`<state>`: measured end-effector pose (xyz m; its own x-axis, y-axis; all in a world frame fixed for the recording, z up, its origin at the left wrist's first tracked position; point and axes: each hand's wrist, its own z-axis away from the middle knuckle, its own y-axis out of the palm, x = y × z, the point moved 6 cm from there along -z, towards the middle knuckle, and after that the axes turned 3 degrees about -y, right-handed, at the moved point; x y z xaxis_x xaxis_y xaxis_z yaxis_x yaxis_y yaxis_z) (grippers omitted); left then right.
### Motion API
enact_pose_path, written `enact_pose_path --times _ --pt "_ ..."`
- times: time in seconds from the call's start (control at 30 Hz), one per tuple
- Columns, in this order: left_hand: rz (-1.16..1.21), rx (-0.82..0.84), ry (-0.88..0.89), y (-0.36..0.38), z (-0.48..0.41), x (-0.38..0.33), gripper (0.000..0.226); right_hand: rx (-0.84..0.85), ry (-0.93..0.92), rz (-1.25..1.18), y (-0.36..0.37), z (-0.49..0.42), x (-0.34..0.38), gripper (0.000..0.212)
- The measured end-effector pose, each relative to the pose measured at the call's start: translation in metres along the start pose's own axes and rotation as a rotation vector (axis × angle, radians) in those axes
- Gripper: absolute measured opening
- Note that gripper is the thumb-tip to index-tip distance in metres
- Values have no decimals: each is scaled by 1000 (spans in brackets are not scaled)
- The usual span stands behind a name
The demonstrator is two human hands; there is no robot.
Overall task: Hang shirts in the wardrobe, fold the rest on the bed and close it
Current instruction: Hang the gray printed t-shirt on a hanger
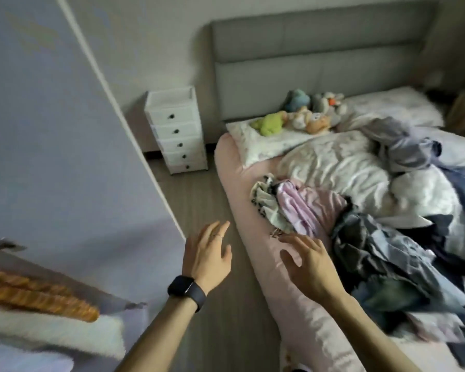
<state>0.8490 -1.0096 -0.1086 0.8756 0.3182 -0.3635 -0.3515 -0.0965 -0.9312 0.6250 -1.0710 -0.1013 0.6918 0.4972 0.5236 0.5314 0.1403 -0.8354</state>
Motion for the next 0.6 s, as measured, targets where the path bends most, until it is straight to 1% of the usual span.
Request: enact_pose_path --times 0.03,0.13,0.17,0.27,0.33,0.43,0.6 --pt "17 20 80 11 -11 -32 55 -38 88 17 -18 13 -24 27" --pt "15 84 264 47 -30 -118 54 -164 245 47 -59 55 -85 25" --pt "14 102 304 58 -33 -136 54 -188 307 37 -66 66 -101 27" --pt "-25 180 416 100 -40 -203 55 -190 538 14 -90 109 -159 32" --pt "-60 226 462 125 -42 -243 57 -213 615 -2 -106 133 -195 32" --pt "-94 285 524 157 -48 -290 57 -243 680 -1 -132 155 -238 31" --pt "-162 368 508 195 -63 -331 58 -251 769 -4 -157 169 -296 33"
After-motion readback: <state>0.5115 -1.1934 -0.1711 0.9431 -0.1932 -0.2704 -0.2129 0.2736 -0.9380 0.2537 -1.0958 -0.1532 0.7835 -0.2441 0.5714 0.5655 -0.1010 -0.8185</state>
